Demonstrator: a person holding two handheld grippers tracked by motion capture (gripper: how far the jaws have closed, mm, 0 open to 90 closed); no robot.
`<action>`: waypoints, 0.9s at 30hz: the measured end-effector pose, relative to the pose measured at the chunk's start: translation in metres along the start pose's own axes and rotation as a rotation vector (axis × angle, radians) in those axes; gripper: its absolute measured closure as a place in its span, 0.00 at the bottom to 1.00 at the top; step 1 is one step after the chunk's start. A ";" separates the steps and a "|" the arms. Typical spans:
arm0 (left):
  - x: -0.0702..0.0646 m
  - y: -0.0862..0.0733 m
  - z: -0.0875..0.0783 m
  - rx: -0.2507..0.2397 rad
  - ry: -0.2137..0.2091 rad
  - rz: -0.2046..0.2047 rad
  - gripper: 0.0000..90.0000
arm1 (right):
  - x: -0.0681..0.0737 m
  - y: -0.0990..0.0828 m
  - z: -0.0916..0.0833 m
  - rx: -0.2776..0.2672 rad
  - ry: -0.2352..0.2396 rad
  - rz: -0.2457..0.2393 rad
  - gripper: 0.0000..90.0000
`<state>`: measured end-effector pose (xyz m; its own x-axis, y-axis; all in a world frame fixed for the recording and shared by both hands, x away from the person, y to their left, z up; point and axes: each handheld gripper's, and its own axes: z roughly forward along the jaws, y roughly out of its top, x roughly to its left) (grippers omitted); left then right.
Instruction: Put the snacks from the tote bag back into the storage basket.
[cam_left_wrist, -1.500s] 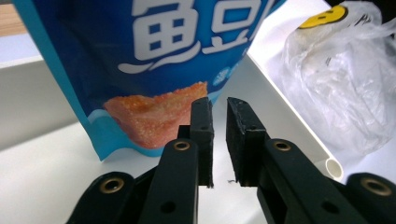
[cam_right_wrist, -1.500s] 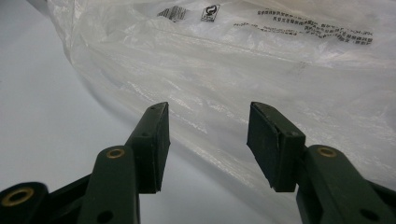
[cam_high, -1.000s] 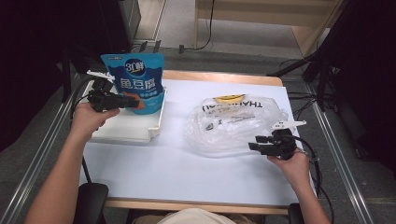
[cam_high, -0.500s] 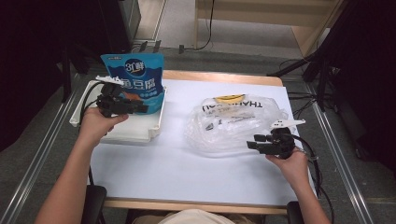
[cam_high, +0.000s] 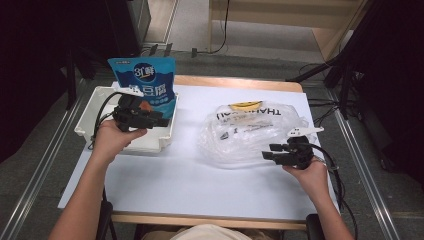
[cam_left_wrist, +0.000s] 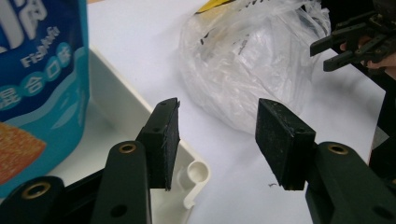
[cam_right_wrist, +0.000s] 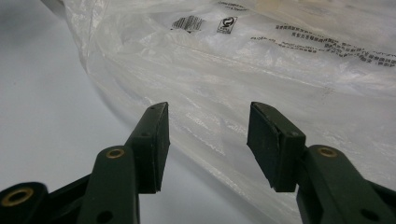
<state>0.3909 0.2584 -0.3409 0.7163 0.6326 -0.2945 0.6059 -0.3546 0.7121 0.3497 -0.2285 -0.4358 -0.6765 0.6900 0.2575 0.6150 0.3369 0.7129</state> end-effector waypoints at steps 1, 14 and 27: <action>-0.002 0.000 0.002 -0.004 -0.004 0.000 0.55 | 0.000 0.000 0.000 0.000 0.000 -0.003 0.56; -0.029 -0.002 0.025 -0.001 -0.037 0.043 0.54 | 0.005 -0.001 -0.001 -0.003 0.000 -0.007 0.55; -0.053 -0.003 0.056 0.029 -0.072 0.085 0.55 | 0.014 -0.002 0.000 0.003 -0.001 -0.016 0.56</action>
<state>0.3703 0.1871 -0.3633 0.7882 0.5483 -0.2795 0.5507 -0.4257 0.7180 0.3385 -0.2198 -0.4336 -0.6856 0.6853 0.2457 0.6058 0.3498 0.7146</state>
